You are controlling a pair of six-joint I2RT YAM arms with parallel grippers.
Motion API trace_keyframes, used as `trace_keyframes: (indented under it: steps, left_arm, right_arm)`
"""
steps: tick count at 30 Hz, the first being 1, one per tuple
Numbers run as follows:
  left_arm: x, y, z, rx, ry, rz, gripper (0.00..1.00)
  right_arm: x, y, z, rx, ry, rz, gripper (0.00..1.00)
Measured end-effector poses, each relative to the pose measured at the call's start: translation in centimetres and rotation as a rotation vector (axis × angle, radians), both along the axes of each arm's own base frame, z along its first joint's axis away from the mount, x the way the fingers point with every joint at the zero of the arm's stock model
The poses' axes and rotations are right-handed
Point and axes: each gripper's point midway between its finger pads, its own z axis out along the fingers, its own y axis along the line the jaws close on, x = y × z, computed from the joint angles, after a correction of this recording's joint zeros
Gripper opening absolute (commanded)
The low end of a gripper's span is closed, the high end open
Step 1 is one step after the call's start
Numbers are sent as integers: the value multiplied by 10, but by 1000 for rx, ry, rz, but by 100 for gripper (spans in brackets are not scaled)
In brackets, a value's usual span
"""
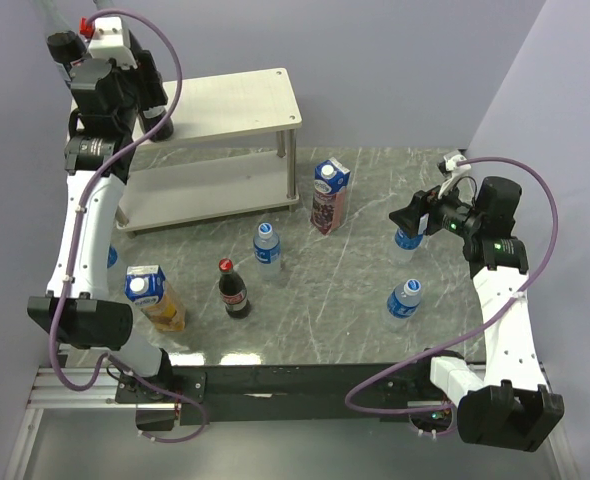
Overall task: Place and organize the beverage onto the shelf
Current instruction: Place the drink on the shelf.
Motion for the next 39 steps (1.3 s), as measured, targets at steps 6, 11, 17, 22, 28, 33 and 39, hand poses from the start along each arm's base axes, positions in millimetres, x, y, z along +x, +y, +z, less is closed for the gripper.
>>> trace_keyframes:
  steps: [6, 11, 17, 22, 28, 33, 39]
  left_arm:
    - [12, 3, 0, -5, -16, -3, 0]
    - [15, 4, 0, 16, -19, -4, 0]
    - [19, 3, 0, 40, -19, -11, 0]
    - [24, 5, 0, 70, -17, -8, 0]
    - [27, 6, 0, 100, -18, -4, 0]
    - [26, 8, 0, 110, -18, 5, 0]
    - [26, 10, 0, 117, -17, 13, 0]
  right_arm:
    - [0, 0, -1, 1, 2, 1, 79]
    - [1, 0, -2, 2, 7, 3, 79]
    - [2, 0, -4, 3, 13, 4, 79]
    - [2, 0, -4, 1, 12, 5, 79]
    - [2, 0, -4, 2, 12, 6, 79]
    - [2, 1, -4, 3, 12, 8, 79]
    - [2, 1, -4, 4, 11, 11, 79]
